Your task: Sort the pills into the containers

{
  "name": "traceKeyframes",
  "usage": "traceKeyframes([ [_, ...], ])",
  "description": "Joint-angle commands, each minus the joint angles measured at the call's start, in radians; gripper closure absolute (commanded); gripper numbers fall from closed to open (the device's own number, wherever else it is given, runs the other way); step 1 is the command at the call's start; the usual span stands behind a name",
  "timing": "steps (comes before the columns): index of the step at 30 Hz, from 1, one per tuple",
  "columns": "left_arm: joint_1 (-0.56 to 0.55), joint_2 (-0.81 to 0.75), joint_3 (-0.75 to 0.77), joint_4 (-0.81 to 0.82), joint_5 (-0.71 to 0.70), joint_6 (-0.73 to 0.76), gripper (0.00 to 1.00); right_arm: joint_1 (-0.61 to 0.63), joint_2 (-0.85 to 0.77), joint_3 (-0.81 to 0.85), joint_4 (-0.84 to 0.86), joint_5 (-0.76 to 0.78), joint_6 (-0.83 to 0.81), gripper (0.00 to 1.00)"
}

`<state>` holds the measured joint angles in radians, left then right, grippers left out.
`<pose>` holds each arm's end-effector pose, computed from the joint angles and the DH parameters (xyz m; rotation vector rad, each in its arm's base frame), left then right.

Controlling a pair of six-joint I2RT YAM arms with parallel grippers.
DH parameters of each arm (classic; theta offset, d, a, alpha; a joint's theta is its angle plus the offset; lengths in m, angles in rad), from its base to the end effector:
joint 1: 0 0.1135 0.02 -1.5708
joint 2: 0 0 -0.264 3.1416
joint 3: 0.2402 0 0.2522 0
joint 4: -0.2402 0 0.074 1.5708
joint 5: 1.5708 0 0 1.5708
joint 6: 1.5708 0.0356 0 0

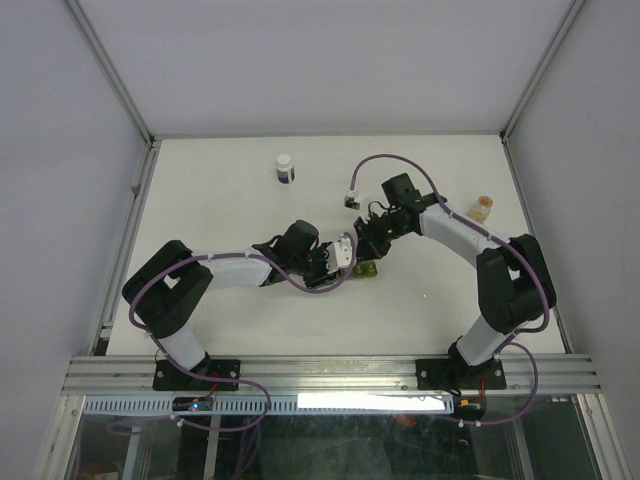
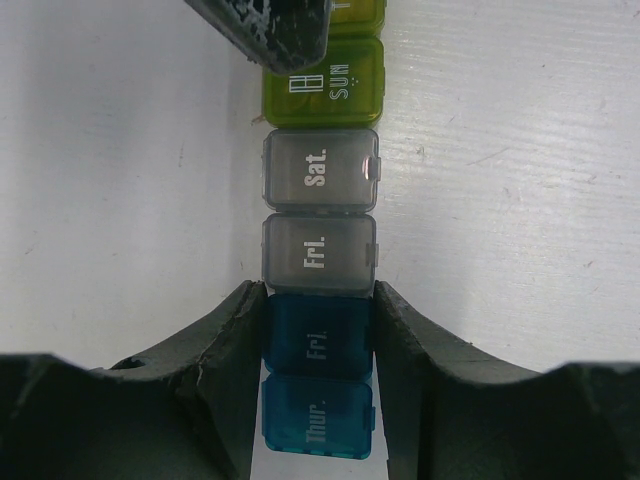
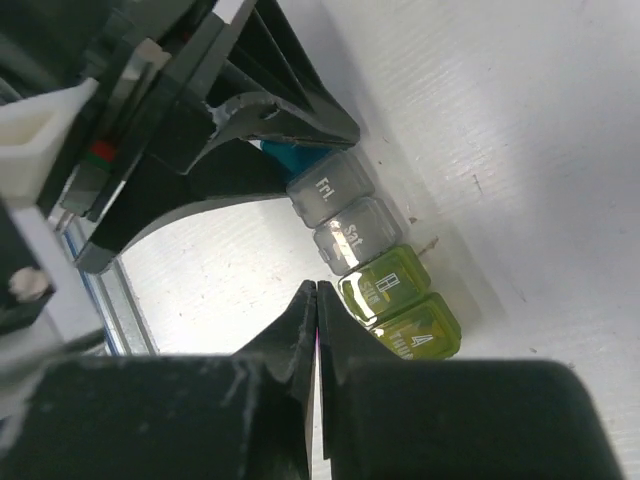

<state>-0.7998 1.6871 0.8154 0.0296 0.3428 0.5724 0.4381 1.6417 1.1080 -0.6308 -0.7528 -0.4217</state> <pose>0.2184 -0.2420 0.1466 1.6479 1.7617 -0.5181 0.2791 0.1576 0.2120 -1.2600 2.2467 1.0190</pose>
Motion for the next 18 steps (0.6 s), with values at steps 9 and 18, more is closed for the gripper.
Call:
traceKeyframes([
  [9, -0.015, 0.013, -0.005, 0.03, 0.041, -0.011, 0.73, -0.026, 0.182, 0.009, 0.003, 0.192, 0.011, 1.0],
  [18, -0.016, -0.01, -0.004, 0.086, -0.002, -0.098, 0.41, -0.054, -0.044, 0.032, -0.149, -0.202, -0.196, 0.77],
])
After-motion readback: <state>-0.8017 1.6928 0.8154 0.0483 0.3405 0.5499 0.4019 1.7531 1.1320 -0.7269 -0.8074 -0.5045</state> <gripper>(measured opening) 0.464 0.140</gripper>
